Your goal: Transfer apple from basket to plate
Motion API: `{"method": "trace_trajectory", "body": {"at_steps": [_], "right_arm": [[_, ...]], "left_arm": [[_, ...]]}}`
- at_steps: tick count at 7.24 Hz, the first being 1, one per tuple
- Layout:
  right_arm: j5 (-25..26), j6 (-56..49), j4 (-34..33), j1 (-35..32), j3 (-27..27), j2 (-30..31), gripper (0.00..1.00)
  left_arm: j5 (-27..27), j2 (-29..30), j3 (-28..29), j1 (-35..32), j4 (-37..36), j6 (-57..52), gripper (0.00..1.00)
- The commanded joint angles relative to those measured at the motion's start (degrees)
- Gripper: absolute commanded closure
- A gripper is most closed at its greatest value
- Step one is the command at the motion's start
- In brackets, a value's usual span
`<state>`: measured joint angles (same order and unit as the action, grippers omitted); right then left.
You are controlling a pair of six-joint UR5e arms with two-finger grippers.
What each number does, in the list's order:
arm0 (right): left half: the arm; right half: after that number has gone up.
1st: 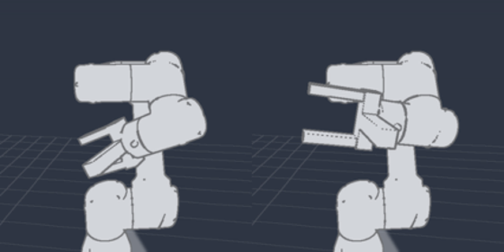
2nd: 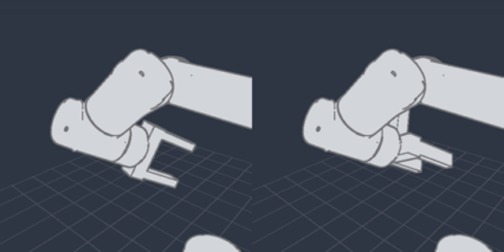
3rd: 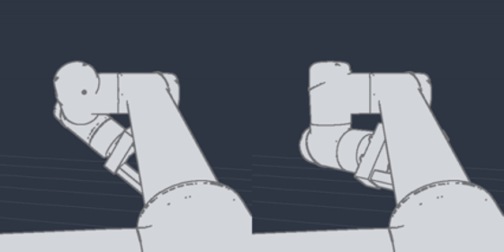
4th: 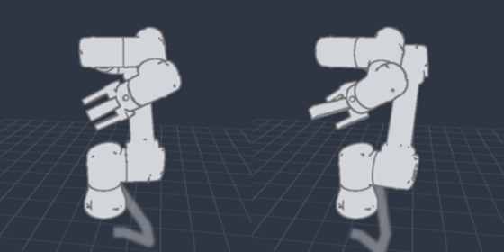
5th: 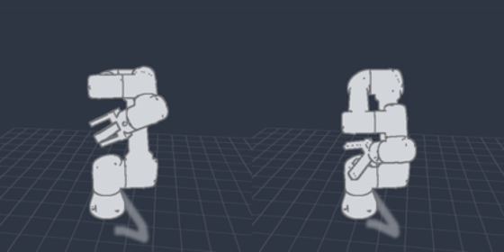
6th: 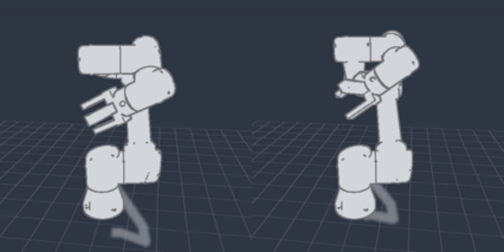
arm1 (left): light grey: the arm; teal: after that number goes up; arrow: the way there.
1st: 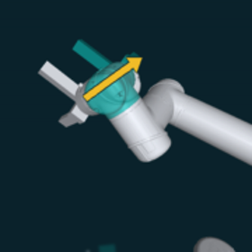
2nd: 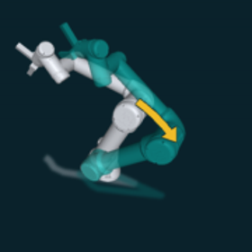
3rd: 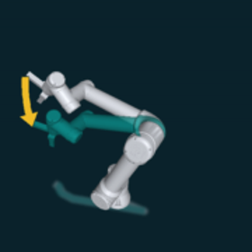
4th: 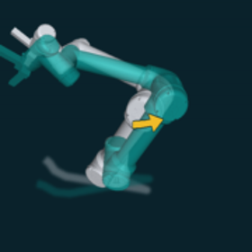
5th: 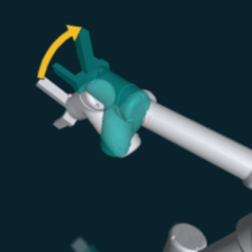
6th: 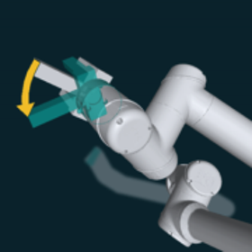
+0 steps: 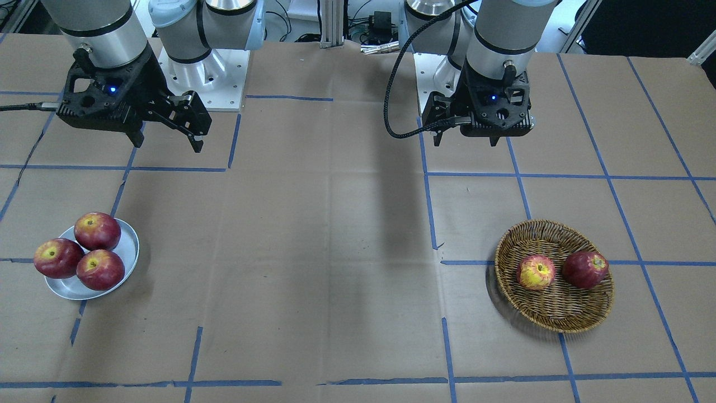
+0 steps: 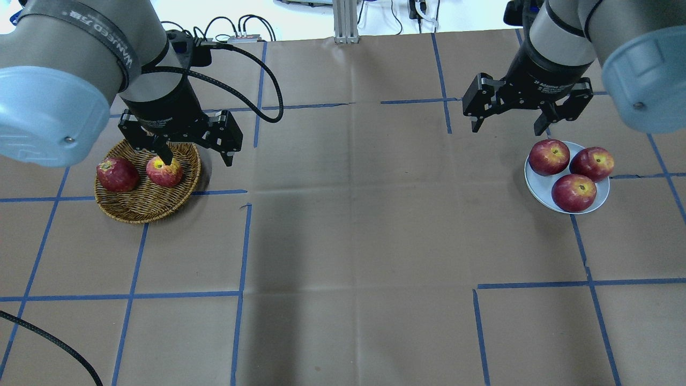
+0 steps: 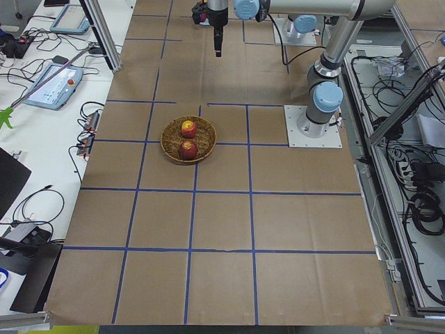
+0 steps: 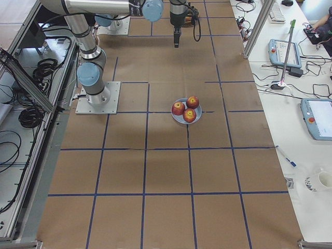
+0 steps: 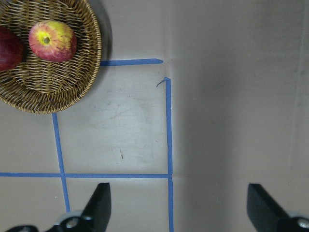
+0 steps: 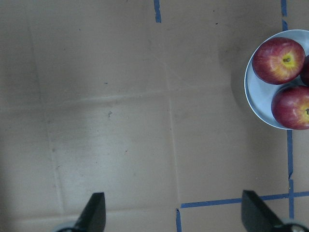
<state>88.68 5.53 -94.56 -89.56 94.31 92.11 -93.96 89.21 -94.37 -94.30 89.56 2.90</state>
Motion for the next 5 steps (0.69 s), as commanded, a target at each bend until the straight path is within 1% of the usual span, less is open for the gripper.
{"method": "trace_trajectory", "body": {"at_steps": [1, 5], "right_arm": [[0.09, -0.08, 0.07, 0.00, 0.00, 0.00, 0.00], [0.00, -0.08, -0.01, 0.09, 0.00, 0.00, 0.00]], "left_arm": [[0.01, 0.61, -0.81, 0.08, -0.35, 0.09, 0.01], [-0.52, -0.17, -0.99, 0.08, -0.44, 0.00, 0.01]]}}
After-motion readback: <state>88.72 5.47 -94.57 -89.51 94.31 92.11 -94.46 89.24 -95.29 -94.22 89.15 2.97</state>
